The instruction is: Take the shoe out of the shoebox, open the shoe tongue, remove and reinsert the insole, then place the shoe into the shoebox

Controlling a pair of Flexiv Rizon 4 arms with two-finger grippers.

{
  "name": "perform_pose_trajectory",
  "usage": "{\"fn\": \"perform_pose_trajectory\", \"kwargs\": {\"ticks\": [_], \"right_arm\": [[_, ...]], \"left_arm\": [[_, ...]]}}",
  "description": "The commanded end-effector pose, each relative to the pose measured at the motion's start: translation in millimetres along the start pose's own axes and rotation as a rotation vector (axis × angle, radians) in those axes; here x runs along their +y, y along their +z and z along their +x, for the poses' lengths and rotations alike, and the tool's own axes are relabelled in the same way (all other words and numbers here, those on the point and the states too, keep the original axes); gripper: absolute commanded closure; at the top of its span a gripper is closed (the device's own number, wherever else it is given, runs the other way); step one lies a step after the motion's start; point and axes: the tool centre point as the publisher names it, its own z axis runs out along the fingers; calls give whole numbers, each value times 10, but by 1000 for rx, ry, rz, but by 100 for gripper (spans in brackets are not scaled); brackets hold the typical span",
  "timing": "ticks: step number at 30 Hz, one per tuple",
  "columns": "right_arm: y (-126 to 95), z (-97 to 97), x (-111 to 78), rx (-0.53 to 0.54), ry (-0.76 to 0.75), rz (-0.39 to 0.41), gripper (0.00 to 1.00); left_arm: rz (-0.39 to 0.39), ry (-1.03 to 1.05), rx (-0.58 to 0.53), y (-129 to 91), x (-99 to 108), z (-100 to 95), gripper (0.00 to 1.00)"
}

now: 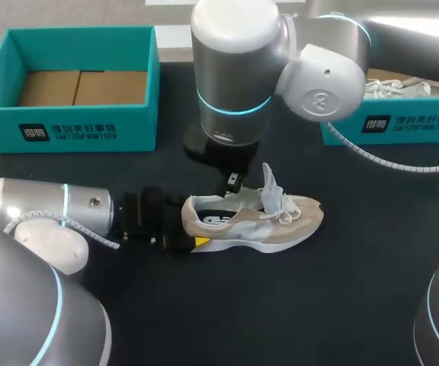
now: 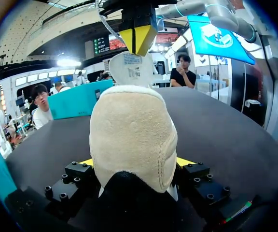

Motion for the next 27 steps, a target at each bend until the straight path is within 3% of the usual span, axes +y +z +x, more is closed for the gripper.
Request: {"fn": "perform_pose_trajectory", "kwargs": {"ticks": [1,9,13,27], "right_arm": [[10,11,22,-1,0,4,100],[326,28,90,9,-35,-35,100],[497,24,68,29,-78,10,100],[862,-121,119,79,-188,28,100]], "left_arm": [[-4,0,1,-1,-4,4,100],[-4,0,1,-1,-4,4,100],[-4,0,1,-1,-4,4,100],[-4,0,1,-1,-4,4,100]]}}
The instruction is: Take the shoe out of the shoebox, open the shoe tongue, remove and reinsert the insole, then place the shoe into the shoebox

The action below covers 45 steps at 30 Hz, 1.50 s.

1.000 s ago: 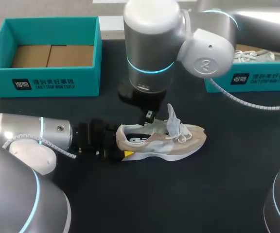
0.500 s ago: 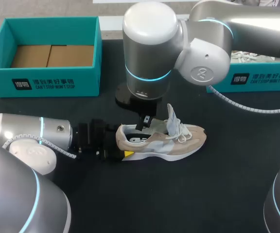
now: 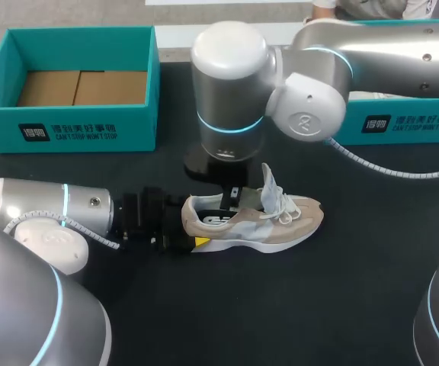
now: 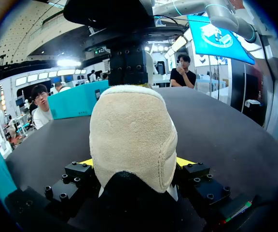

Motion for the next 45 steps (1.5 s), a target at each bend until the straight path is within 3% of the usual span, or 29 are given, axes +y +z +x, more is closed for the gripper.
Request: {"fn": "perform_pose_trajectory", "kwargs": {"ticks": [1,10,21,24,25,39,42,43,45], "right_arm": [[160,-12,37,20,-46,8,100],[231,107,-103,35,-66,54,100],[310,-46,-105,-12,-13,45,100],[339,-60,-96,-10,-14,41,64],[355,-64,-95,-9,-16,43,60],[651,-52,-83,33,-16,31,55],[706,20,-102,58,-6,41,59],[710,53,-110,64,3,37,65],[706,115,-132,68,12,36,97]], "left_arm": [[-4,0,1,0,-4,3,100],[-4,0,1,0,-4,3,100],[-4,0,1,0,-4,3,100],[-4,0,1,0,-4,3,100],[-4,0,1,0,-4,3,100],[-4,0,1,0,-4,3,100],[-4,0,1,0,-4,3,100],[-4,0,1,0,-4,3,100],[-4,0,1,0,-4,3,100]]}}
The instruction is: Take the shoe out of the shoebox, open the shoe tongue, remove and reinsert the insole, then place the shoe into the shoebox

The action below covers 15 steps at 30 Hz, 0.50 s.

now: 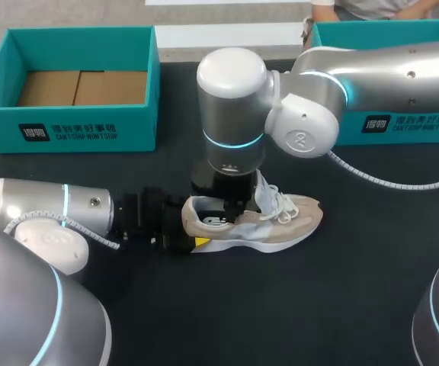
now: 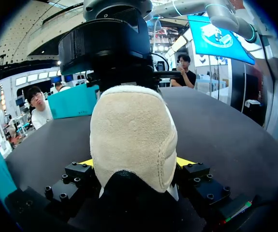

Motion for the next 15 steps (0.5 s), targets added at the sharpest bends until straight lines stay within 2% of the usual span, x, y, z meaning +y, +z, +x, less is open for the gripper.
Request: {"fn": "perform_pose_trajectory", "kwargs": {"ticks": [1,8,13,15], "right_arm": [[150,116,-14,2,11,0,100],[-56,227,-160,-21,90,-32,100],[-368,180,-257,-92,158,-102,100],[-484,153,-259,-126,160,-94,100]], "left_arm": [[-3,2,1,-4,-16,4,100],[-3,2,1,-4,-16,4,100],[-3,2,1,-4,-16,4,100],[-3,2,1,-4,-16,4,100]]}}
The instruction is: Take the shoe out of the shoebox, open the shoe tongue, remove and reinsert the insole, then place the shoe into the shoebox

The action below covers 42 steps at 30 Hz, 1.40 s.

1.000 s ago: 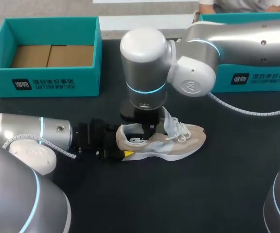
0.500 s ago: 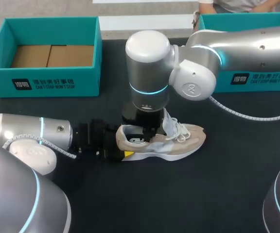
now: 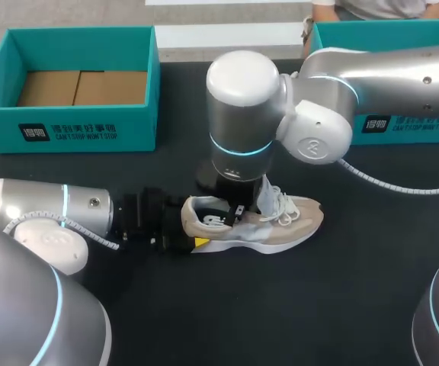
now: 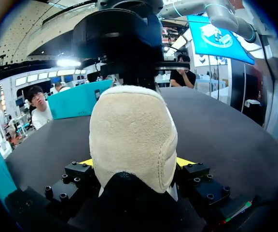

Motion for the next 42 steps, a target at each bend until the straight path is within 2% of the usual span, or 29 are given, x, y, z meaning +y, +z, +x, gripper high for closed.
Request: {"fn": "perform_pose_trajectory", "kwargs": {"ticks": [1,9,13,17,25,31,35,42], "right_arm": [[-365,-10,-183,-72,3,-46,100],[-661,-158,-185,-119,-4,-56,100],[-753,-188,-157,-120,-6,-91,100],[-767,-199,-87,-104,-12,-108,100],[-794,-135,248,-25,-24,-182,100],[-825,-156,460,24,-55,-199,100],[-831,-192,511,49,-78,-198,100],[-772,-134,548,131,-100,-196,99]], "left_arm": [[-5,0,1,5,-9,-5,100],[-5,0,1,5,-9,-5,100],[-5,0,1,5,-9,-5,100],[-5,0,1,5,-9,-5,100],[-5,0,1,5,-9,-5,100],[-5,0,1,5,-9,-5,100],[-5,0,1,5,-9,-5,100],[-5,0,1,5,-9,-5,100]]}}
